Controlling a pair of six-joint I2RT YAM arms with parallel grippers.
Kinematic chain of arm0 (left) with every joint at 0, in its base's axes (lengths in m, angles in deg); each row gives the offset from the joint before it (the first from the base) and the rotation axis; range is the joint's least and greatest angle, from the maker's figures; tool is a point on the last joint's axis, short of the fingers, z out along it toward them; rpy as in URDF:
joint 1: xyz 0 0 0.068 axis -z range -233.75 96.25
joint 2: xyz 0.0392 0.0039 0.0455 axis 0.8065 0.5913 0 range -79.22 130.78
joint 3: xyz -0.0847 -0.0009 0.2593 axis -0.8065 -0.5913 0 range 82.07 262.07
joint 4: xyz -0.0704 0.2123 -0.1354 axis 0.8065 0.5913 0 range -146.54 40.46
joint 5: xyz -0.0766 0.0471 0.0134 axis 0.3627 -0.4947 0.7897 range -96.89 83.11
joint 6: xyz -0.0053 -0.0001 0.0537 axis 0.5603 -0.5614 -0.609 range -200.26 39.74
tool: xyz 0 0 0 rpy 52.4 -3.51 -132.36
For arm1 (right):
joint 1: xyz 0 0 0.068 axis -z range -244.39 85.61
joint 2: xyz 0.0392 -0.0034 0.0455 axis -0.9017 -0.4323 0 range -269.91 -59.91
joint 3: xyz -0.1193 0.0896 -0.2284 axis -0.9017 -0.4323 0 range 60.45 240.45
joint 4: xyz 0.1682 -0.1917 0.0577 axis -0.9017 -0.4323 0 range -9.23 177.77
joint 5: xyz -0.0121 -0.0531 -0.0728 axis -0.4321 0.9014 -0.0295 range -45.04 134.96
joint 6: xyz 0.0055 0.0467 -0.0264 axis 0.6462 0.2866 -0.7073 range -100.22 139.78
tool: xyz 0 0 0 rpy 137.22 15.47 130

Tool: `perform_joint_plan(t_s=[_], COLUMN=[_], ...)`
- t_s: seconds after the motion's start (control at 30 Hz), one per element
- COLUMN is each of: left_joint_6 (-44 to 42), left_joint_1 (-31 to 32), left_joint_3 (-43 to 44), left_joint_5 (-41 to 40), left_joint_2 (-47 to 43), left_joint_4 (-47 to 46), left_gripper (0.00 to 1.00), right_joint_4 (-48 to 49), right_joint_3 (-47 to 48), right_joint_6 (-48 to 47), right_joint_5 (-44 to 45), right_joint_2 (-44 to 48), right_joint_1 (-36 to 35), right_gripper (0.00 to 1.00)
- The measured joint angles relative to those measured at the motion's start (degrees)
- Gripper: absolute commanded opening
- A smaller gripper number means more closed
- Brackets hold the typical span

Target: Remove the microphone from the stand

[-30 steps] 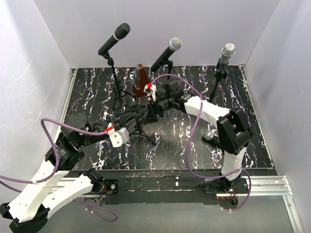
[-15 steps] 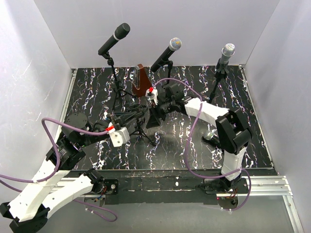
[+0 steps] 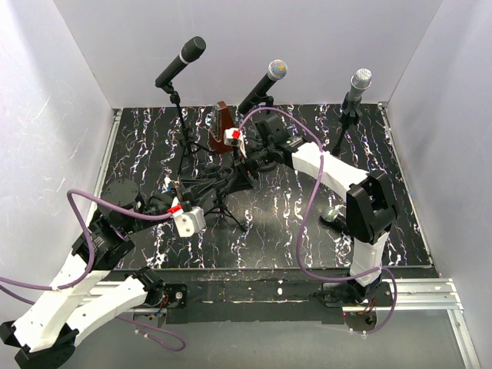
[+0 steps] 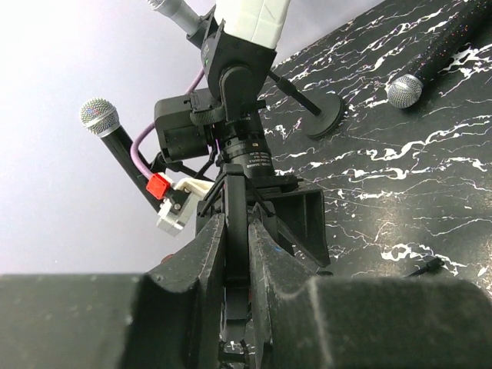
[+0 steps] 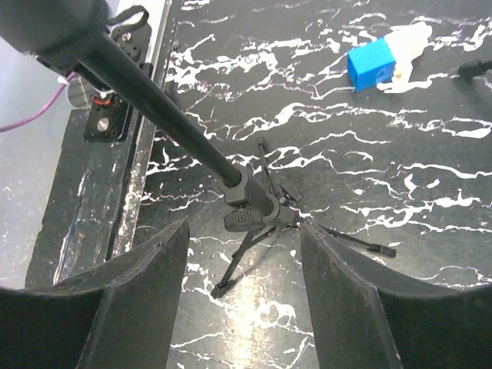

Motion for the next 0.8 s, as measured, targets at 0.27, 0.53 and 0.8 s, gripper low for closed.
perform_joint_plan(t_s=[0.27,0.53,0.8], left_joint_6=[-1.8,-2.3,-2.6], left_joint_1=[0.0,0.0,0.0], left_joint_3=[0.0,0.0,0.0], left_joint_5=[0.6,0.7,0.6], left_joint_2=[-0.6,-0.6,-0.6], left_joint_4=[1.0,1.1,1.2], left_gripper=[0.0,0.0,0.0], right_joint_4=[-2.2,-2.3,-2.7], right_joint_3=[0.0,0.1,0.1], right_joint_6=[-3.5,-3.4,-3.6], right_joint_5=[0.6,0.6,0.1], right_joint_2=[-3.2,-3.8,-3.8], right_joint_1=[-0.5,-1.3,-1.9], right_gripper=[0.63,0.51,0.03])
